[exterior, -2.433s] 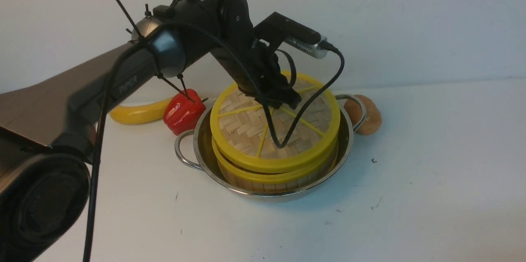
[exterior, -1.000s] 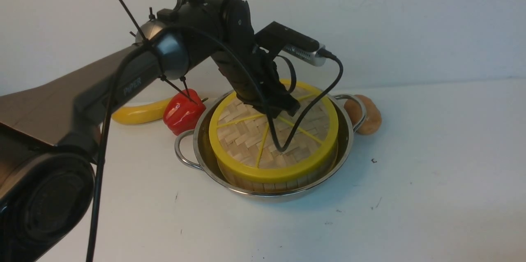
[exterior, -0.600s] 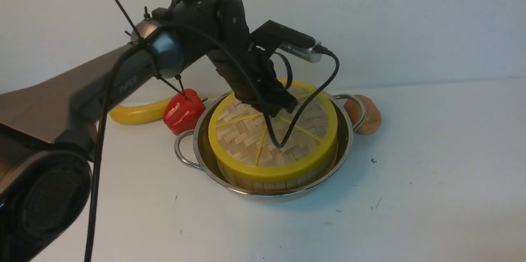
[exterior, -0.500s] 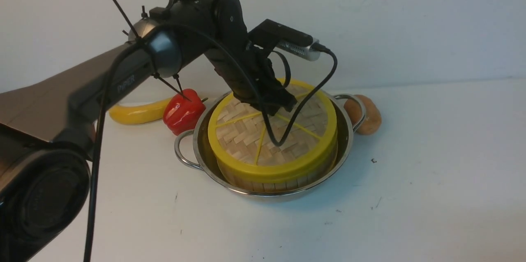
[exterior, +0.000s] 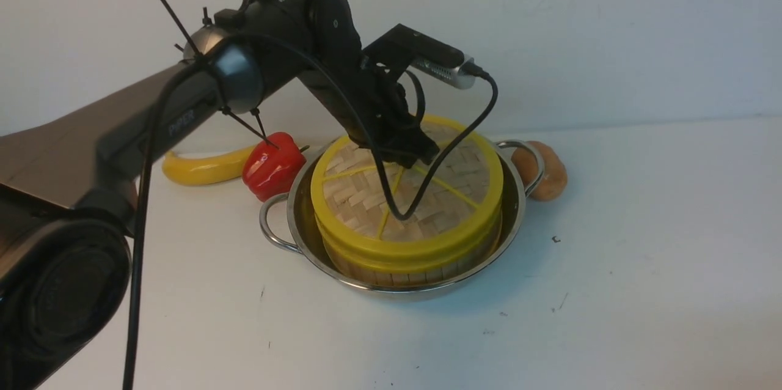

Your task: Place the steamer in the pot on the white table, and put the lid on the steamer.

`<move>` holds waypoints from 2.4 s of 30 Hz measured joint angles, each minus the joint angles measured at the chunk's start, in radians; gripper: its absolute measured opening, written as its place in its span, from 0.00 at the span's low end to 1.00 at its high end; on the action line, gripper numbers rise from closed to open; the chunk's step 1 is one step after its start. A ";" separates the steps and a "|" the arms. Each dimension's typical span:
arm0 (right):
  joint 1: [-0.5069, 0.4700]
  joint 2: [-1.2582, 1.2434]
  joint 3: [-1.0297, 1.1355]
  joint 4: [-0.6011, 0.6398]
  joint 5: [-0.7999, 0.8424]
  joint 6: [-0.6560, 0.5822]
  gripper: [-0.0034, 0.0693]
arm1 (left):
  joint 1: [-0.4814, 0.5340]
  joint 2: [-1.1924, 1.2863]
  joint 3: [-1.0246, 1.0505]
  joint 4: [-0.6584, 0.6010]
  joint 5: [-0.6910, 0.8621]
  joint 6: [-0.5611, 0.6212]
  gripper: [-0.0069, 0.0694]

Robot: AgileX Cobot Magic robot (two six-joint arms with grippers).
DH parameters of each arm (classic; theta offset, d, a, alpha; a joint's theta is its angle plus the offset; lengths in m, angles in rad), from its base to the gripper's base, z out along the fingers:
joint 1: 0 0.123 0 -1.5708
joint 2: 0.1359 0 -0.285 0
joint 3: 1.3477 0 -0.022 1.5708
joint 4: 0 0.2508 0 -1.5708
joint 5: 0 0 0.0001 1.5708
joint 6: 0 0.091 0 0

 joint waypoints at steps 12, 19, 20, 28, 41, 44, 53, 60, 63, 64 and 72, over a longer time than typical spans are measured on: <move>0.000 0.000 0.000 0.000 0.000 0.000 0.38 | 0.000 0.000 0.000 0.008 0.021 0.000 0.24; 0.000 0.000 0.000 0.000 0.000 0.000 0.38 | 0.000 0.000 0.000 0.022 0.010 0.000 0.24; 0.000 0.000 0.000 0.000 0.000 0.000 0.38 | 0.000 0.001 0.000 0.022 0.009 0.000 0.24; 0.000 0.000 0.000 0.000 0.000 0.000 0.38 | 0.000 0.012 0.000 0.022 0.005 0.000 0.25; 0.000 0.000 0.000 0.000 0.000 0.000 0.38 | 0.000 -0.027 0.000 0.056 0.000 0.011 0.51; 0.000 0.000 0.000 0.000 0.000 0.000 0.38 | 0.000 -0.103 0.000 0.125 0.002 0.008 0.54; 0.000 0.000 0.000 0.000 0.000 0.000 0.38 | 0.001 -0.339 -0.002 0.094 0.094 -0.036 0.42; 0.000 0.000 0.000 0.000 0.000 0.000 0.38 | 0.001 -0.386 -0.003 -0.012 0.098 -0.035 0.30; 0.000 0.000 0.000 0.000 0.000 0.000 0.38 | 0.001 -0.385 -0.003 -0.015 0.094 -0.035 0.29; 0.000 0.000 0.000 0.000 0.000 0.000 0.38 | 0.001 -0.385 -0.003 -0.015 0.082 -0.034 0.29; 0.000 0.000 0.000 0.000 0.000 0.000 0.38 | 0.001 -0.461 0.058 0.112 0.155 -0.091 0.29</move>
